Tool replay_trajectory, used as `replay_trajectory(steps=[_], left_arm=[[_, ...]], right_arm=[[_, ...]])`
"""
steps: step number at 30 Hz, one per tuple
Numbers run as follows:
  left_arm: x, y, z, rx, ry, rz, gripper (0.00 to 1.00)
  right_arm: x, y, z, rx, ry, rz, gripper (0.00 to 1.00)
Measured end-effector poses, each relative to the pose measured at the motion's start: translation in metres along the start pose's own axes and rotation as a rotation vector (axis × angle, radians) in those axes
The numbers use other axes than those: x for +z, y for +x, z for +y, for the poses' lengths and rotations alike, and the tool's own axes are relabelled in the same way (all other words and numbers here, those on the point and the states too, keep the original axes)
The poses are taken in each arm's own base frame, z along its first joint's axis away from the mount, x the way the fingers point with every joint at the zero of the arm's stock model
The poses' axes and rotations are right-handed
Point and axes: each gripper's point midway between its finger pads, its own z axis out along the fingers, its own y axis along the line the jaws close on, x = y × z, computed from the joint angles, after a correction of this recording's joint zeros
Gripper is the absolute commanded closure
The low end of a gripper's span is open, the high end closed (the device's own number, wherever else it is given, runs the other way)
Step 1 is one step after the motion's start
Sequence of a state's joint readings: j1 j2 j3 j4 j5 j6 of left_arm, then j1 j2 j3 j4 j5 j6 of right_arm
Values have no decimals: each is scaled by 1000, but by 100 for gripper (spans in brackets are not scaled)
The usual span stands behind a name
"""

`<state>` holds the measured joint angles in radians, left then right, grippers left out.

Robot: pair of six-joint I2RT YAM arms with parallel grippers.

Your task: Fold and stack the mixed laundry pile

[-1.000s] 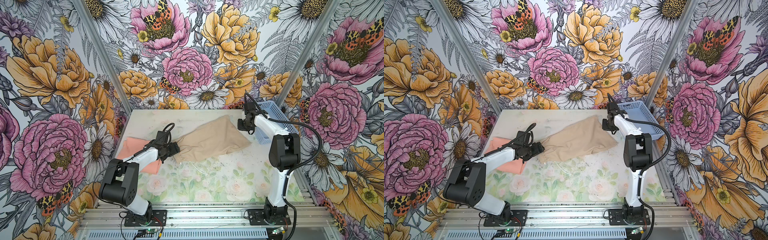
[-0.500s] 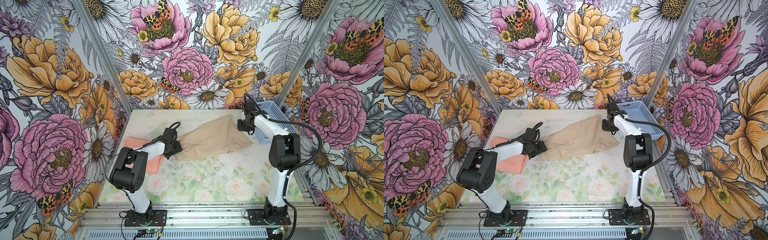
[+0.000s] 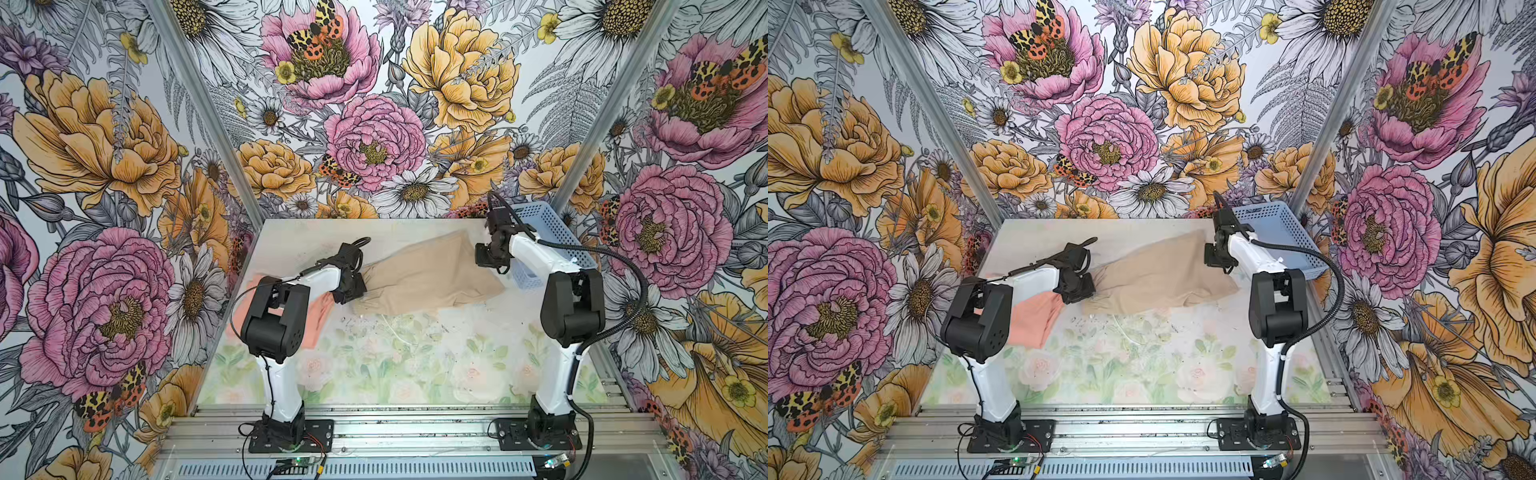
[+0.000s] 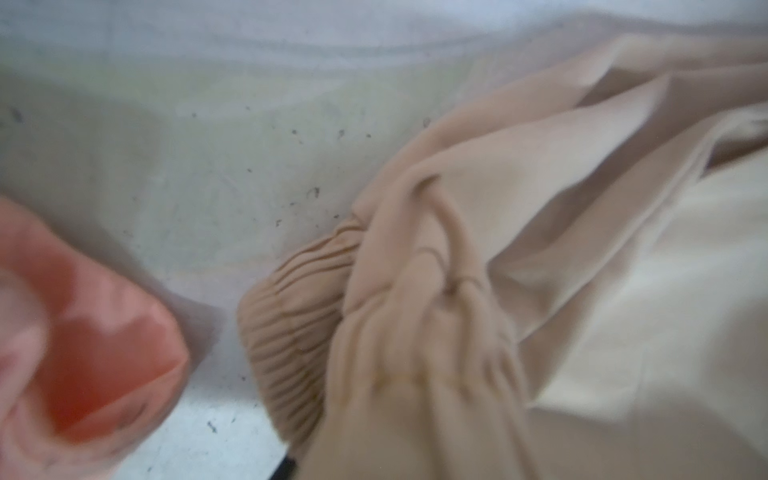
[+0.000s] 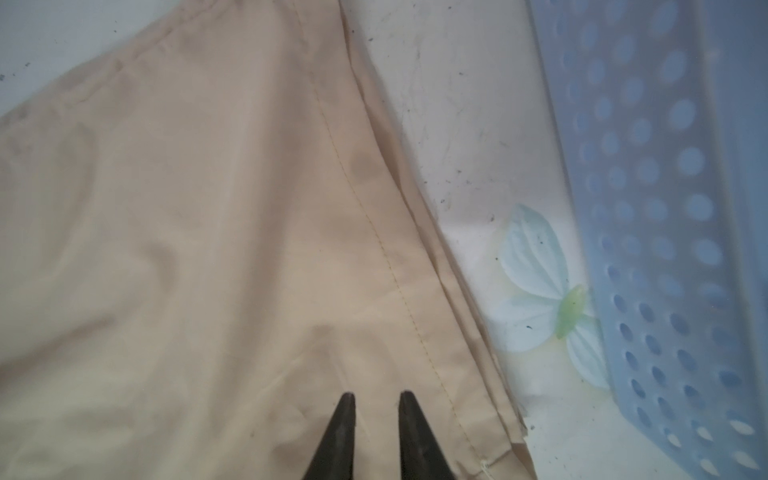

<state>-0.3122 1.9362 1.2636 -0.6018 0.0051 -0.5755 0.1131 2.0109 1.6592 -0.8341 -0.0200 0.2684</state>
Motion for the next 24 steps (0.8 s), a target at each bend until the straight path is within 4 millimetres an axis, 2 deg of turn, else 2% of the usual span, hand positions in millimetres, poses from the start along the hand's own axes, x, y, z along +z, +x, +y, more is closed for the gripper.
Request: replay_trajectory(steps=[5, 13, 16, 20, 24], left_arm=[[1, -1, -1, 34, -29, 22, 100], [-2, -2, 1, 71, -56, 45, 100], [-6, -3, 7, 99, -93, 44, 100], [-23, 0, 28, 136, -173, 61, 100], [-61, -2, 43, 167, -225, 47, 100]], right_arm=[[0, 7, 2, -5, -6, 13, 77], [-3, 17, 10, -7, -41, 24, 77], [-7, 20, 13, -4, -62, 27, 77], [-14, 20, 28, -16, -108, 17, 77], [-19, 25, 67, -54, -193, 12, 77]])
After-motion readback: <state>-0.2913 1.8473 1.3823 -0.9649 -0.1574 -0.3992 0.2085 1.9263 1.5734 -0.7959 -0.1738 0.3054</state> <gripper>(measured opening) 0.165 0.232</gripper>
